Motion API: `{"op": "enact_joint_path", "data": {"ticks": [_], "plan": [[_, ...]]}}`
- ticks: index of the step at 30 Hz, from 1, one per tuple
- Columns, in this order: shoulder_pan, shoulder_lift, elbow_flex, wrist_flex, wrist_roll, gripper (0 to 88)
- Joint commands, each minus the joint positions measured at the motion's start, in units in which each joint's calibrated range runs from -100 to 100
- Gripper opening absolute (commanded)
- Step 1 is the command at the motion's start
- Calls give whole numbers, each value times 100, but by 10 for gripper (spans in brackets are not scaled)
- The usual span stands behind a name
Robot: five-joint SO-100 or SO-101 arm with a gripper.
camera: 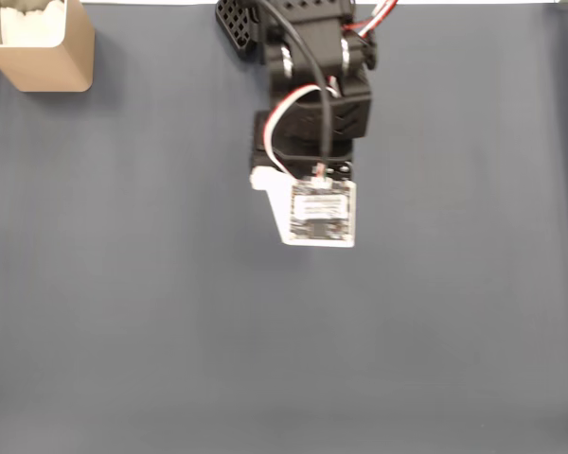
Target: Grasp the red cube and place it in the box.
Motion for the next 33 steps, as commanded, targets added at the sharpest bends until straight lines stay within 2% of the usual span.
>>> {"op": "enact_joint_path", "data": {"ticks": [1,19,33], "plan": [[392,-389,-429,108,88,0],[1983,-918,-994,-219,210,0],[3247,-1819,-319,-588,293,0]]}}
